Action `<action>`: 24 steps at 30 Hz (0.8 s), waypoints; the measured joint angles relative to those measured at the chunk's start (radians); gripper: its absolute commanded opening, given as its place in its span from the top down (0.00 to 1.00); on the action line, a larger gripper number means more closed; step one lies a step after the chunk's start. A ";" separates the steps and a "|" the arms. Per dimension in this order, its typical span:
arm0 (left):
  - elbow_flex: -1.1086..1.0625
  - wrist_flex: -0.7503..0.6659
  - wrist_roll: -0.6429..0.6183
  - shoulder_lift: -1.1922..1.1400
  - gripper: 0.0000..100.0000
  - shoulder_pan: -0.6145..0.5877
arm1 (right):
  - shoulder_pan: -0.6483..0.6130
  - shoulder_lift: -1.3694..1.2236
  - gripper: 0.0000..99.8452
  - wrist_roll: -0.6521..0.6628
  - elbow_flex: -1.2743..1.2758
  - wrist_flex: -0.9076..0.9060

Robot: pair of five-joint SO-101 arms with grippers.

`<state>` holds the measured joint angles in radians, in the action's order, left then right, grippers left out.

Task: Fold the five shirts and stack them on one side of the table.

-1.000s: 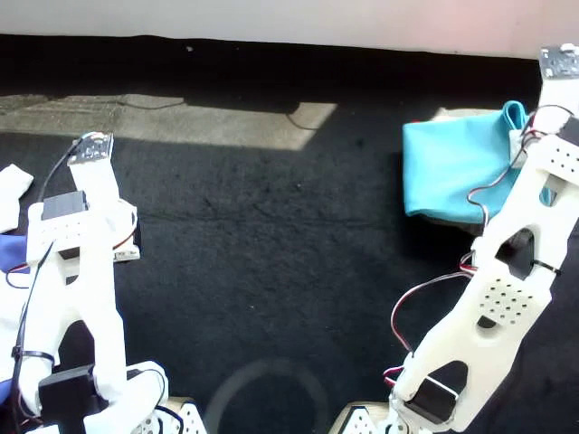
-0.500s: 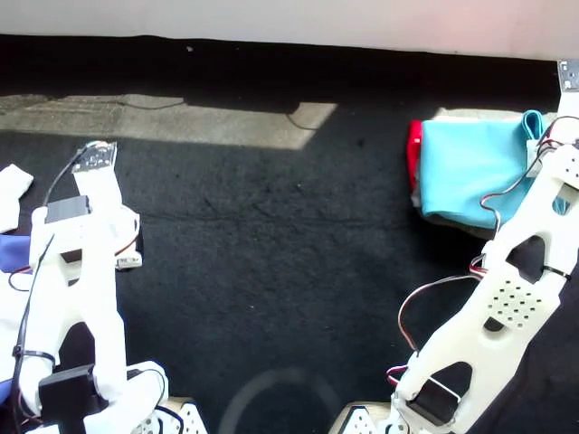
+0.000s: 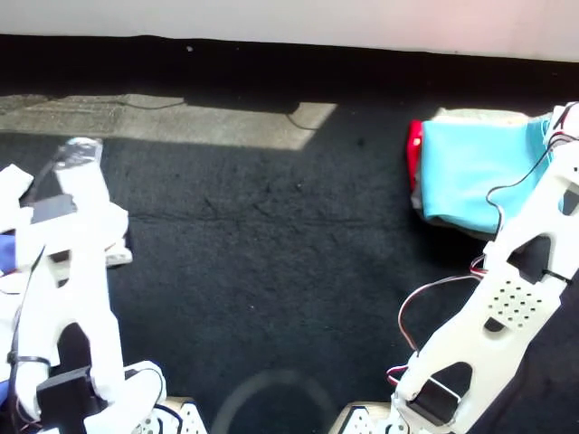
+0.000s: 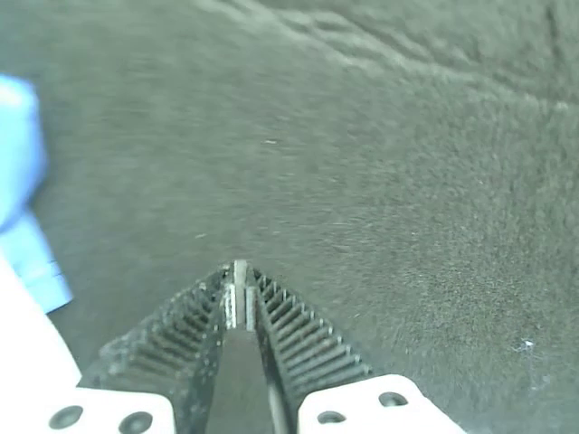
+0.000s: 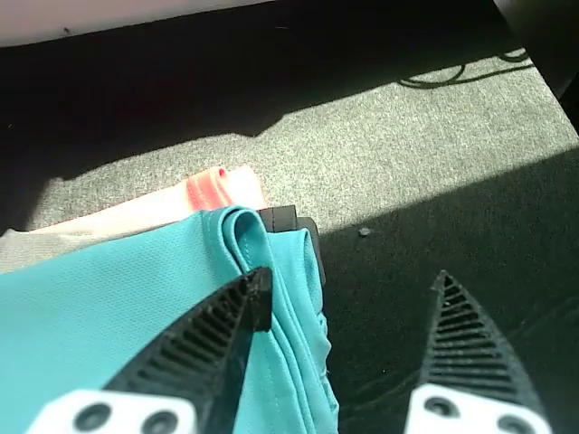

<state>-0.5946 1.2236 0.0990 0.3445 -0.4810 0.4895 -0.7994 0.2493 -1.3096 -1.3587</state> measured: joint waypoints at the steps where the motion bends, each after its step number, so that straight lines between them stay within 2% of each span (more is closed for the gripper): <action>1: 0.043 0.038 0.006 0.000 0.83 -0.028 | 0.000 0.000 0.73 -0.002 -0.043 -0.049; 3: 0.141 0.114 0.048 0.000 0.78 -0.089 | -0.003 0.000 0.73 -0.002 -0.132 -0.152; 7: 0.304 0.189 0.160 0.000 0.77 -0.250 | -0.032 0.002 0.73 -0.002 -0.292 -0.284; 11: 0.376 0.180 0.281 -0.014 0.77 -0.445 | -0.086 0.003 0.73 -0.002 -0.336 -0.381; 16: 0.391 0.124 0.393 -0.172 0.77 -0.632 | -0.150 0.002 0.73 -0.005 -0.336 -0.394; 19: 0.391 0.086 0.436 -0.281 0.77 -0.692 | -0.178 0.003 0.73 -0.005 -0.336 -0.394; 24: 0.391 -0.006 0.450 -0.393 0.77 -0.706 | -0.216 0.133 0.73 -0.005 -0.287 -0.394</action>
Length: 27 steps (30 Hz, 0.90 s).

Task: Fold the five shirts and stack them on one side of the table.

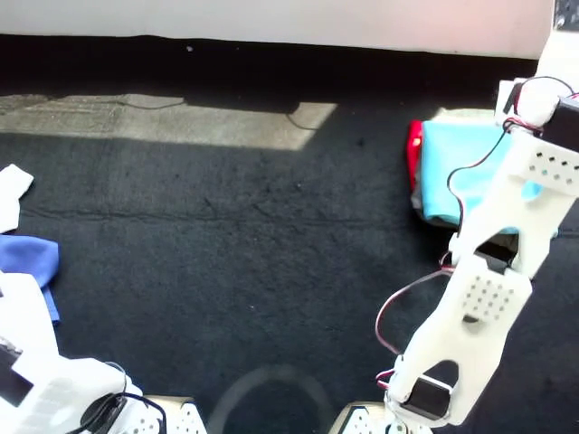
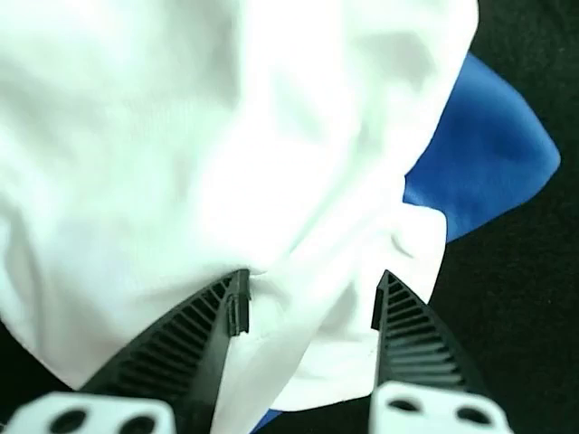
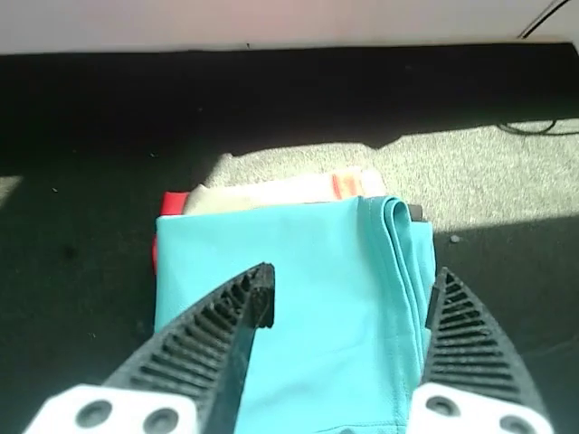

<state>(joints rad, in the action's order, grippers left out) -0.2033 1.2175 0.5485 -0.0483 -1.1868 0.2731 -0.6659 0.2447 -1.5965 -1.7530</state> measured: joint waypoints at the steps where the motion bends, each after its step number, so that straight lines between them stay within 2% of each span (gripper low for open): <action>1: 0.000 -0.017 0.000 -0.012 0.77 0.000 | -0.006 0.061 0.73 0.000 0.044 0.000; 4: 0.000 -0.051 0.000 -0.035 0.79 -0.005 | -0.037 0.272 0.73 0.000 0.255 0.000; 5: 0.000 -0.054 0.000 -0.041 0.82 -0.005 | -0.046 0.350 0.73 0.000 0.341 0.000; 8: 0.000 -0.058 0.000 -0.044 1.00 -0.005 | -0.080 0.597 0.73 0.000 0.629 0.000; 10: 0.000 -0.058 0.000 -0.044 0.97 -0.002 | -0.100 0.766 0.73 0.000 0.838 0.000; 17: 0.000 -0.055 0.000 -0.044 0.99 0.077 | -0.146 1.246 0.73 0.000 1.519 0.040; 22: 0.061 0.071 -0.075 0.069 0.99 0.222 | -0.150 1.473 0.73 0.000 1.964 0.206; 27: 0.201 0.233 -0.187 0.250 0.99 0.477 | -0.150 1.626 0.73 0.000 2.295 0.353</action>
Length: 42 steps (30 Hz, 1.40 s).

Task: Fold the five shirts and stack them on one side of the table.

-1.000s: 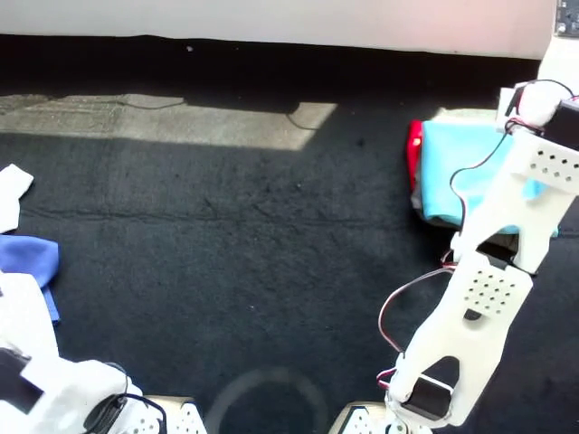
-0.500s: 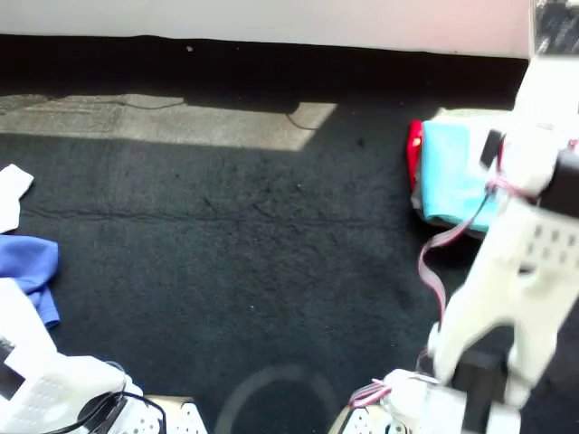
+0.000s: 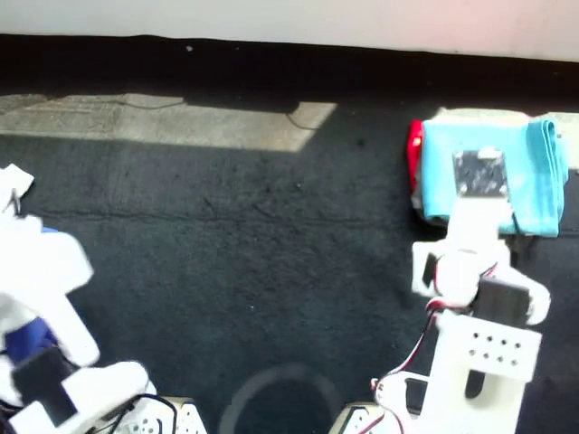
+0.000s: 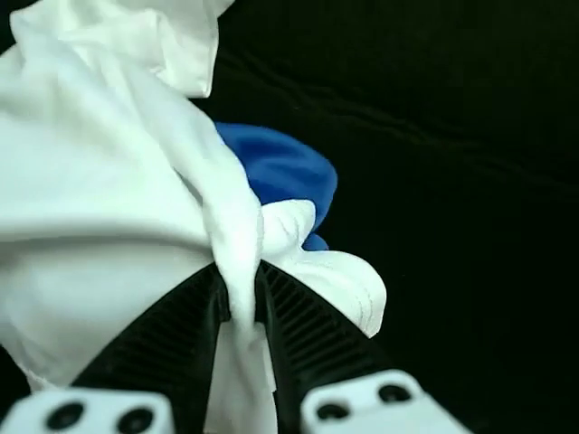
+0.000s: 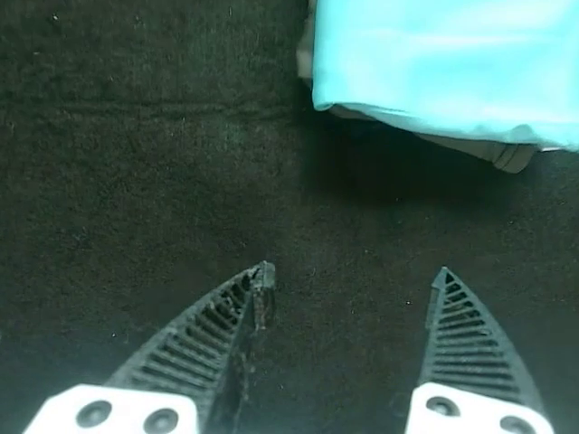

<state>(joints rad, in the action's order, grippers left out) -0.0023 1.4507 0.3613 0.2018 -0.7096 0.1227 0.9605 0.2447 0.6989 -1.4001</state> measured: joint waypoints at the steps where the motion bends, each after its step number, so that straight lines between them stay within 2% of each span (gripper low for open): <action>1: 0.031 0.028 -0.014 0.032 0.99 0.063 | 0.000 0.021 0.73 0.000 0.046 0.017; 4: 0.114 0.087 -0.031 0.103 0.99 0.259 | 0.000 0.068 0.73 0.000 0.138 0.043; 8: 0.164 0.100 -0.037 0.124 0.99 0.500 | 0.000 0.089 0.73 0.000 0.192 0.051; 10: 0.164 0.101 -0.037 0.124 0.99 0.560 | 0.000 0.089 0.73 0.000 0.193 0.051; 13: 0.164 0.117 -0.037 0.124 0.99 0.551 | 0.002 0.089 0.73 0.000 0.193 0.051; 19: 0.164 0.123 -0.037 0.123 0.99 0.423 | -0.011 0.089 0.73 0.000 0.193 0.052; 24: 0.164 0.123 -0.037 0.120 0.99 0.322 | -0.143 0.089 0.73 0.000 0.193 0.052; 27: 0.164 0.123 -0.014 0.120 0.99 0.190 | -0.216 0.089 0.73 0.000 0.193 0.060; 31: 0.164 0.112 0.115 0.120 0.99 -0.064 | -0.255 0.089 0.73 0.000 0.193 0.091; 36: 0.164 -0.028 0.189 0.118 0.99 -0.379 | -0.261 0.089 0.73 0.000 0.193 0.117; 39: 0.164 -0.121 0.193 0.118 0.99 -0.494 | -0.265 0.089 0.73 0.000 0.193 0.123; 42: 0.163 -0.184 0.193 0.118 0.99 -0.546 | -0.265 0.089 0.73 0.000 0.193 0.124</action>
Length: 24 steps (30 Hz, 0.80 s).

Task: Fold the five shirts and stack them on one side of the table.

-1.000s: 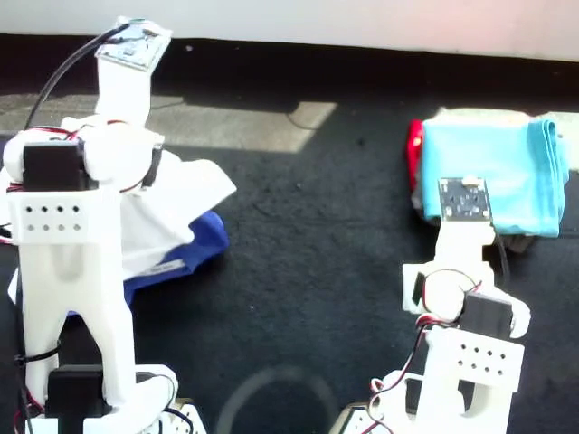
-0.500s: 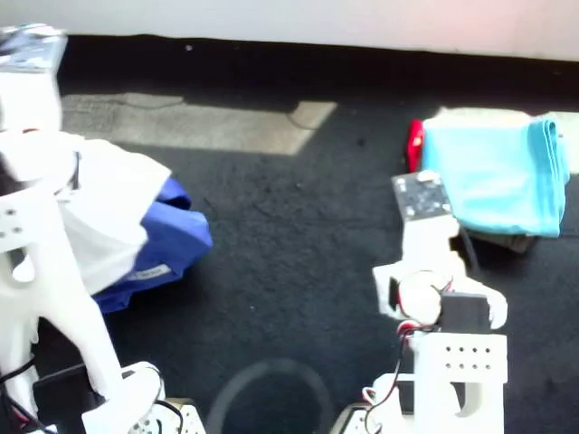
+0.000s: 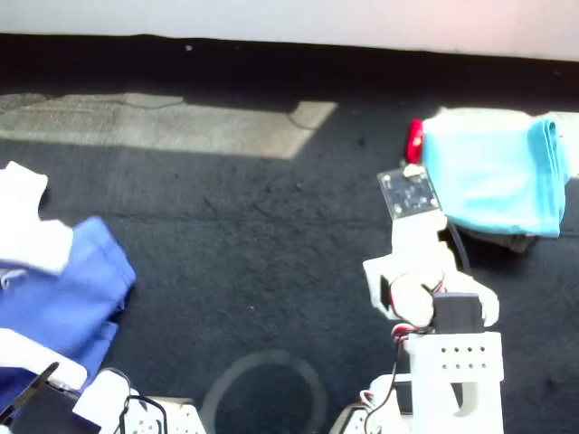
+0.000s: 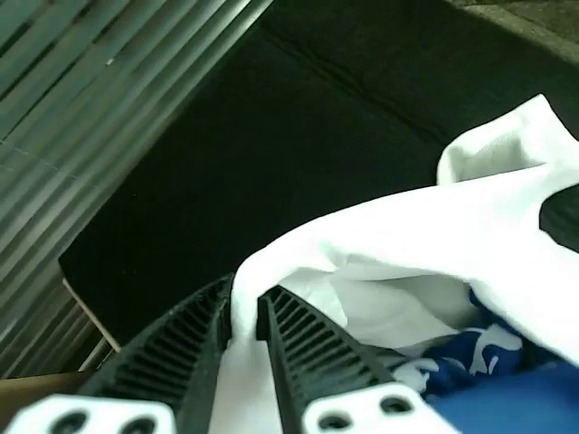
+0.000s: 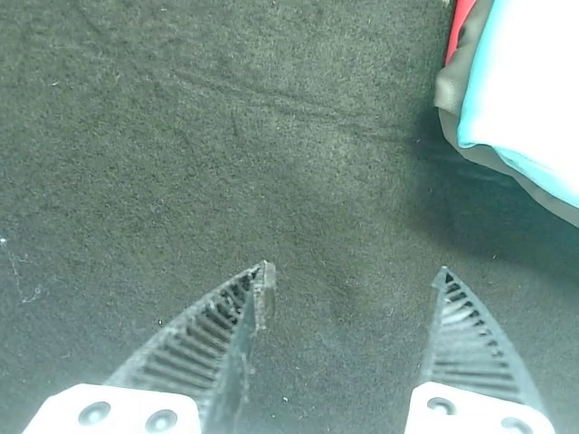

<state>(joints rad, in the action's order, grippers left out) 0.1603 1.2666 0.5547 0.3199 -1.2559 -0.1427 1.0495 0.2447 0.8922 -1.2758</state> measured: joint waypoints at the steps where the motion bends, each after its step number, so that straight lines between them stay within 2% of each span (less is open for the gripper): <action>1: -0.014 -0.015 0.003 0.000 0.99 -0.006 | 0.000 0.000 0.73 0.000 0.000 0.000; 8: -0.261 -0.127 0.074 -0.003 0.99 0.015 | 0.000 0.000 0.73 0.000 0.000 0.000; 14: -0.262 -0.135 -0.009 -0.005 0.99 0.126 | 0.000 0.000 0.73 0.000 0.000 0.000; 19: -0.055 0.028 -0.135 -0.005 0.99 0.327 | 0.000 0.000 0.73 0.000 0.000 0.000; 24: 0.164 0.238 -0.222 -0.003 0.99 0.635 | 0.000 0.000 0.73 0.000 0.000 0.000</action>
<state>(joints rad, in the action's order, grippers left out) 0.3245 1.5044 0.3322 0.3168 -0.6206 -0.1427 1.0495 0.2447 0.8922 -1.2758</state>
